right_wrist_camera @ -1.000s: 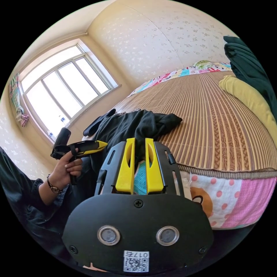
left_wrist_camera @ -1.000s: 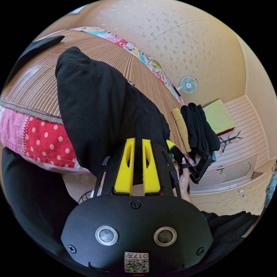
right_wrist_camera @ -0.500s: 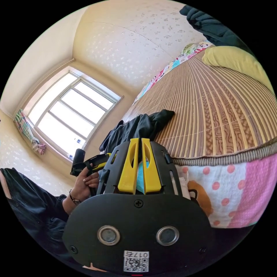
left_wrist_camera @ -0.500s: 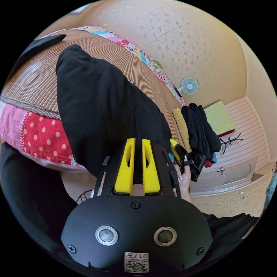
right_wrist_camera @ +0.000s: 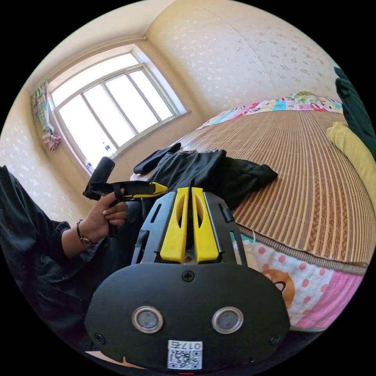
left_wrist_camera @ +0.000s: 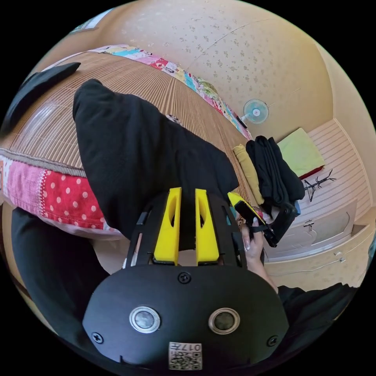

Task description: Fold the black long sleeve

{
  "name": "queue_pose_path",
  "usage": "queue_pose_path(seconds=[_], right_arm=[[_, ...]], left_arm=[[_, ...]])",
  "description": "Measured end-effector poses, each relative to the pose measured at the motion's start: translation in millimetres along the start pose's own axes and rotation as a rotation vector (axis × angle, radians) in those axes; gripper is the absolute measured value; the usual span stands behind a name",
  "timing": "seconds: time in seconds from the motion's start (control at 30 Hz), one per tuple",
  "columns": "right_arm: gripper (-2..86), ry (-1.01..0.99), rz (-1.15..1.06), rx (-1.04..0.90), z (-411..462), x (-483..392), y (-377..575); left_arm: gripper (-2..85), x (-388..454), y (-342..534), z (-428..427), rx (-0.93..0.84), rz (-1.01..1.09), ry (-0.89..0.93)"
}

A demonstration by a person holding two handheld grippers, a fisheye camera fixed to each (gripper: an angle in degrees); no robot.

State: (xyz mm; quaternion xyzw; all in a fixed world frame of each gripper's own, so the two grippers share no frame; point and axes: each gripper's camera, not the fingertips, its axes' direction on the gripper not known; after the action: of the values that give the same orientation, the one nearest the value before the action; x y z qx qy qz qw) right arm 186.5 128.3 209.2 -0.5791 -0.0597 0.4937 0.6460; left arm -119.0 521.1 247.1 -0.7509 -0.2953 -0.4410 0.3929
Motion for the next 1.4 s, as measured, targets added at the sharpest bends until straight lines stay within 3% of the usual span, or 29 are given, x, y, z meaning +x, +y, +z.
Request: queue_pose_path(seconds=[0.13, 0.27, 0.5, 0.63, 0.7, 0.87, 1.13, 1.27, 1.4], right_arm=[[0.9, -0.099, -0.08, -0.087, 27.9, -28.4, 13.4], [0.8, -0.138, -0.082, -0.117, 41.8, -41.6, 26.9], [0.7, -0.234, -0.099, -0.129, 58.3, -66.9, 52.7], [0.6, -0.246, -0.11, -0.116, 69.1, -87.3, 63.4], [0.5, -0.231, -0.131, -0.083, 66.1, -98.6, 68.6], [0.4, -0.311, -0.11, 0.008, 41.6, -117.9, 76.7], [0.8, -0.217, -0.044, 0.108, 14.0, -146.0, 62.3], [1.5, -0.27, -0.013, 0.139, 23.3, -145.1, 16.4], [2.5, -0.273, -0.035, 0.136, 35.4, -151.4, -58.4]], left_arm=[[7.3, 25.2, -5.0, -22.1, 0.105, 0.071, 0.083], [11.3, 41.7, -21.5, -3.7, -0.009, 0.036, 0.048], [12.0, 50.6, -29.3, -0.8, -0.011, -0.021, 0.095], [0.7, 55.9, -34.4, -21.2, 0.028, 0.0, 0.188], [0.0, 62.7, -34.4, -40.1, 0.052, 0.064, 0.237], [-0.7, 74.8, -35.4, -137.8, 0.2, 0.302, 0.597], [-0.9, 98.7, -92.4, -284.4, 0.411, 0.735, 1.205], [-0.9, 126.5, -162.9, -314.1, 0.423, 0.908, 1.586], [-0.9, 159.2, -228.9, -324.6, 0.392, 0.929, 1.911]])
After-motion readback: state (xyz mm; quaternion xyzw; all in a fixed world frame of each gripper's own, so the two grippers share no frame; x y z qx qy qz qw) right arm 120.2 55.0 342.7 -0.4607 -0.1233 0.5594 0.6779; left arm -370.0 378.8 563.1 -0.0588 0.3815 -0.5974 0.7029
